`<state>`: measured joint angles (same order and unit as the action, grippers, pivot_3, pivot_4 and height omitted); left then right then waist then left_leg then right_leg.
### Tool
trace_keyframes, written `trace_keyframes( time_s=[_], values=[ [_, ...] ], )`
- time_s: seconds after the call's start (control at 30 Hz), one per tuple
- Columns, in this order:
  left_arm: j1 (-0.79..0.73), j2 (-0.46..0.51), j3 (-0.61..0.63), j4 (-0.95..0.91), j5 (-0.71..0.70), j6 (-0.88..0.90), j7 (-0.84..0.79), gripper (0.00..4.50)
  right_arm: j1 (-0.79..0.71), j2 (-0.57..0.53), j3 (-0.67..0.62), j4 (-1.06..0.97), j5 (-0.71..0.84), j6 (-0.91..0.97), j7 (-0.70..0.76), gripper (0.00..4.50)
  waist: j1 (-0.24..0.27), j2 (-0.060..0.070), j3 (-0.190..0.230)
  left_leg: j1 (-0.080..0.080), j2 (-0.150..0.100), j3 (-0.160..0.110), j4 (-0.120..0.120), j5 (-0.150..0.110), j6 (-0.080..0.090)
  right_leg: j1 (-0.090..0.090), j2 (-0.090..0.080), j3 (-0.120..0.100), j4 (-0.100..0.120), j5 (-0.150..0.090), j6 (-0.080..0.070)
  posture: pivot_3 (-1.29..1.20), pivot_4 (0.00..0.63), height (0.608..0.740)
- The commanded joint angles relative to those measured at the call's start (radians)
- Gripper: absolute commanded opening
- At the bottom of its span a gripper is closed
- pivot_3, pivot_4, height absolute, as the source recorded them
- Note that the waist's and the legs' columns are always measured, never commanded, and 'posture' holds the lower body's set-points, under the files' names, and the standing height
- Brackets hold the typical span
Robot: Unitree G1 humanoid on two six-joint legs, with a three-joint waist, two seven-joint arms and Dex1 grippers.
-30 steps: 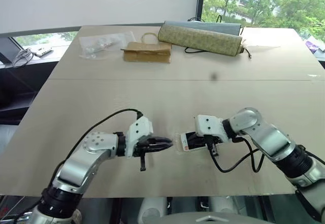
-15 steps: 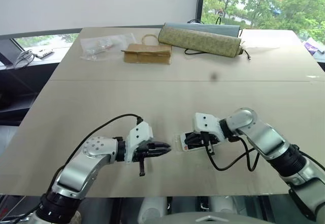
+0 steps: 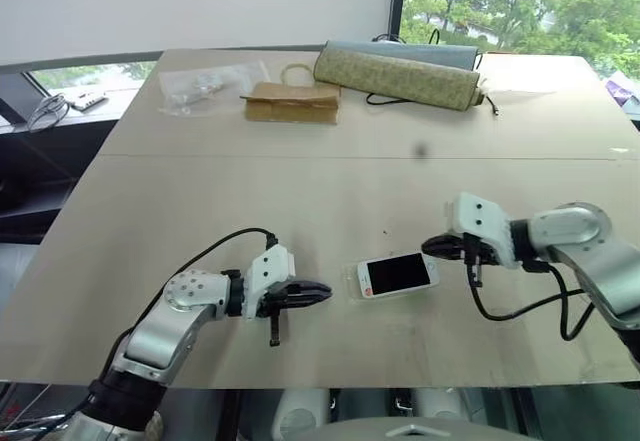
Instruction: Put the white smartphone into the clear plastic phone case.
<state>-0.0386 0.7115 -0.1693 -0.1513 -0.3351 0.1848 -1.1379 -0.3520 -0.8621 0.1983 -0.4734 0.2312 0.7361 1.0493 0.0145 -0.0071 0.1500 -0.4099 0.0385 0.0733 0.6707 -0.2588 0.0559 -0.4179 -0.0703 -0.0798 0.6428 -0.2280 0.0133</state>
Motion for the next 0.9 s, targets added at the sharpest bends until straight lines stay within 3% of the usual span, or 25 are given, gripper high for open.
trace_keyframes(
  time_s=[0.03, 0.5, 0.9],
  values=[
    [-0.013, -0.014, -0.020, 0.035, 0.038, -0.006, 0.011, 0.17, 0.018, -0.034, -0.050, -0.037, 0.002, -0.015, -0.022, 0.00, 0.001, 0.000, 0.000, 0.000, 0.000, 0.000, 0.000, 0.000, 0.000, 0.000, 0.000, 0.000, 0.000, 0.000, 0.000, 0.00, 0.150, 0.740],
    [-0.117, -0.064, -0.078, -0.021, 0.078, 0.118, 0.066, 0.17, 0.098, -0.094, 0.003, -0.025, -0.049, -0.042, -0.038, 0.00, 0.002, 0.000, 0.000, -0.003, -0.001, -0.001, 0.003, 0.000, 0.000, 0.000, 0.004, -0.001, 0.000, 0.002, 0.005, 0.00, 0.150, 0.740],
    [-0.159, -0.079, -0.083, -0.025, 0.087, 0.160, 0.076, 0.17, 0.036, -0.032, 0.125, -0.055, -0.060, -0.035, -0.023, 0.00, 0.002, -0.001, 0.000, -0.003, 0.000, -0.001, 0.003, 0.000, 0.000, 0.000, 0.005, -0.001, 0.000, 0.000, 0.007, 0.00, 0.150, 0.740]
  ],
)
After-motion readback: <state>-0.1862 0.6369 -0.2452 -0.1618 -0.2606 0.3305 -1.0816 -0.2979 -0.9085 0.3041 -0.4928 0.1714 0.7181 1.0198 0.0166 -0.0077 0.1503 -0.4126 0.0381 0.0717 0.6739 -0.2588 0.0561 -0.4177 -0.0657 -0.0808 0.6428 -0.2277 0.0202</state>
